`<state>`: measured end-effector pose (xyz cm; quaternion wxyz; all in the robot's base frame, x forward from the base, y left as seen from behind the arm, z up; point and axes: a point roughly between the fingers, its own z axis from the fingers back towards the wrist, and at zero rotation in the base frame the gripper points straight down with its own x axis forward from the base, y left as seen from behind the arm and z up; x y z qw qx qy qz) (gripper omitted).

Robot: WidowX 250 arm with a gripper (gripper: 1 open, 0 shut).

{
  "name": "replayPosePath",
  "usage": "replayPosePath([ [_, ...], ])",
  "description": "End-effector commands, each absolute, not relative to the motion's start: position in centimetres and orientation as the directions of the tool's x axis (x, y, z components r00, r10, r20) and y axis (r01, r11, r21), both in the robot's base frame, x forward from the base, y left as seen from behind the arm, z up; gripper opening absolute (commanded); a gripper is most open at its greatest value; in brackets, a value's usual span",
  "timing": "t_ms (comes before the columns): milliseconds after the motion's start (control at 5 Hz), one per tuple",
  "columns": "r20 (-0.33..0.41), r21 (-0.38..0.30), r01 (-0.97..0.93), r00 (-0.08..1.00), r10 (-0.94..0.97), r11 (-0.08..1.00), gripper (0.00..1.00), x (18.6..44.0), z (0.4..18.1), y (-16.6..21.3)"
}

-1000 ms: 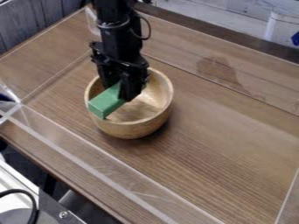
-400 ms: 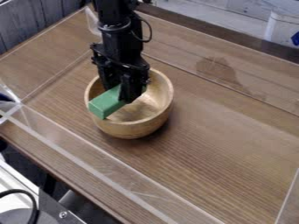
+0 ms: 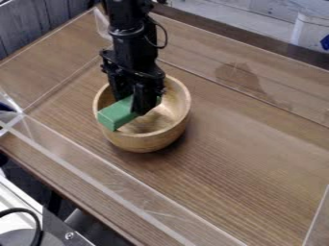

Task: Put the green block in the brown bowl

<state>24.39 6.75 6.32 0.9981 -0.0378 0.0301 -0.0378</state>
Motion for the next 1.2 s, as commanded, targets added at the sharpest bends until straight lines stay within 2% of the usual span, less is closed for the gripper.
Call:
replayPosePath([
  [0,-0.029,-0.064,0.081,0.996,-0.083,0.995,0.00,25.1,7.1,6.8],
  [200,-0.033,-0.065,0.077,0.996,-0.079,0.995,1.00,25.1,7.5,6.7],
  [600,-0.020,-0.063,0.066,0.998,-0.068,0.996,1.00,25.2,9.0,6.6],
  [1000,0.025,-0.055,0.062,0.998,-0.060,0.997,1.00,25.5,11.9,6.1],
])
